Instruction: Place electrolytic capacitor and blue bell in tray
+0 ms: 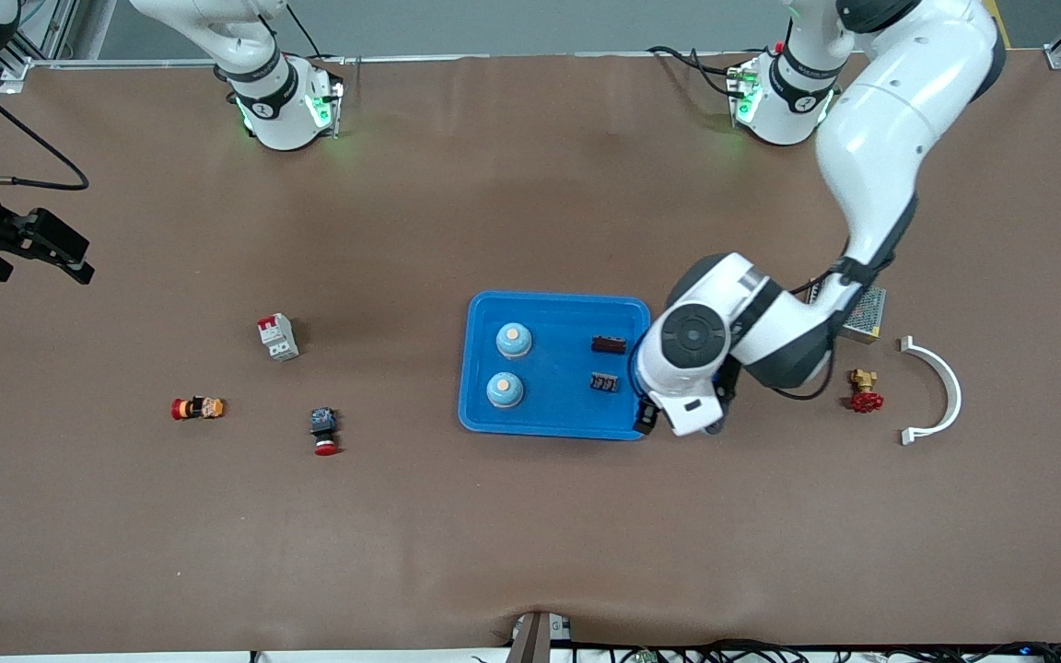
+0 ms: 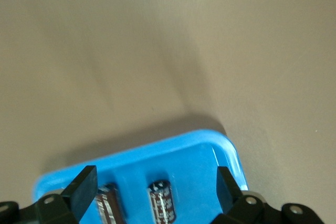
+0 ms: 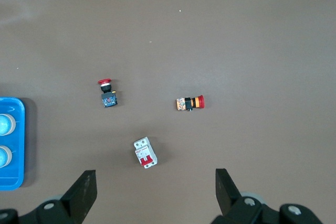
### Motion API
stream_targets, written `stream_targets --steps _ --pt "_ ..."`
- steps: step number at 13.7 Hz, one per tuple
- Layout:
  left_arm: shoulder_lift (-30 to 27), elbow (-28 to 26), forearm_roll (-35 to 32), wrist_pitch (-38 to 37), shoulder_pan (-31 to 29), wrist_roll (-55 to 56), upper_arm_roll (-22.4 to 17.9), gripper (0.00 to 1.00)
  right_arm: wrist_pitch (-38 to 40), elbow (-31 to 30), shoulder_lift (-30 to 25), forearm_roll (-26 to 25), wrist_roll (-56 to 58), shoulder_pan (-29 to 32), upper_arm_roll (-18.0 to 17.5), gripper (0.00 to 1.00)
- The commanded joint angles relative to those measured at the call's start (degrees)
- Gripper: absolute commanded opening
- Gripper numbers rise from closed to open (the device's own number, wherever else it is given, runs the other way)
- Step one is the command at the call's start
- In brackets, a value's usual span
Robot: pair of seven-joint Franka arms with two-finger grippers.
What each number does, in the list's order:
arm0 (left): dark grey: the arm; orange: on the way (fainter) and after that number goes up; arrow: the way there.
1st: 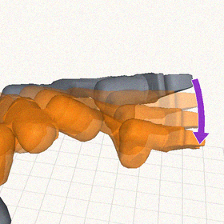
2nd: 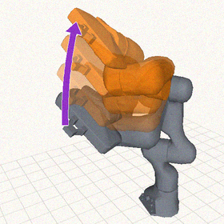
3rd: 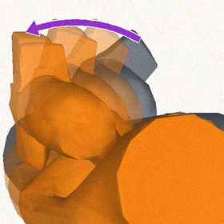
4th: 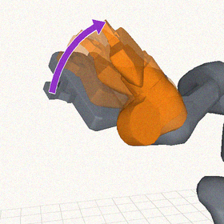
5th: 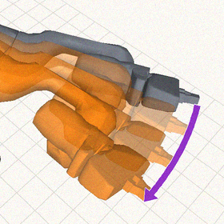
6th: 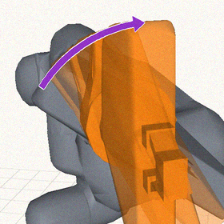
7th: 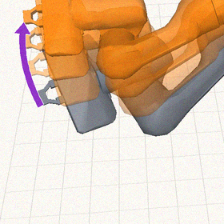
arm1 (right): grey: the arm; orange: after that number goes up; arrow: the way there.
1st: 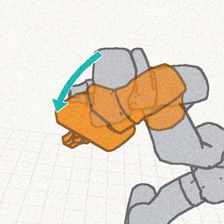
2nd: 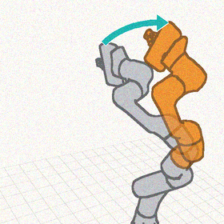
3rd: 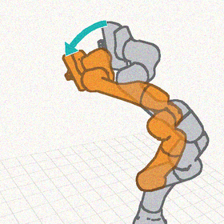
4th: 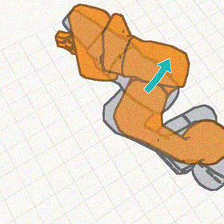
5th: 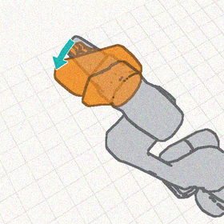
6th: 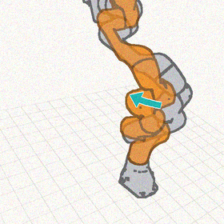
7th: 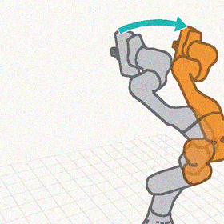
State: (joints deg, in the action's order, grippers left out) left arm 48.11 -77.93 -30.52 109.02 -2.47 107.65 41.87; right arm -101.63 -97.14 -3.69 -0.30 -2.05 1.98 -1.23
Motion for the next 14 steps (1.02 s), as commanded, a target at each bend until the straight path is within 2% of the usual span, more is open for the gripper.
stream_targets --steps 1,4,6,12,14 --pt "-1.9 -0.3 0.9 -3.0 -6.6 -6.2 5.7 1.0 0.3 0.9 0.3 0.3 -0.8 -0.5 -0.3 1.0" --pt "-1.9 -0.3 0.5 -4.4 -11.0 -11.2 8.6 1.0 0.3 0.9 0.3 0.3 -0.7 -0.9 -0.2 1.0" --pt "-2.0 -0.2 0.3 -5.0 -11.2 -13.9 8.3 1.0 0.2 1.0 0.3 0.3 -0.7 -0.9 -0.2 1.0" --pt "-3.5 -0.2 0.2 -5.0 -18.6 -28.9 8.2 1.0 -0.2 0.9 0.3 0.3 -0.7 -1.0 -0.2 1.0" --pt "-3.5 -0.2 -1.7 -5.0 -19.2 -32.8 7.8 1.0 -0.3 0.9 0.4 0.3 -0.7 -1.2 -0.2 1.0"
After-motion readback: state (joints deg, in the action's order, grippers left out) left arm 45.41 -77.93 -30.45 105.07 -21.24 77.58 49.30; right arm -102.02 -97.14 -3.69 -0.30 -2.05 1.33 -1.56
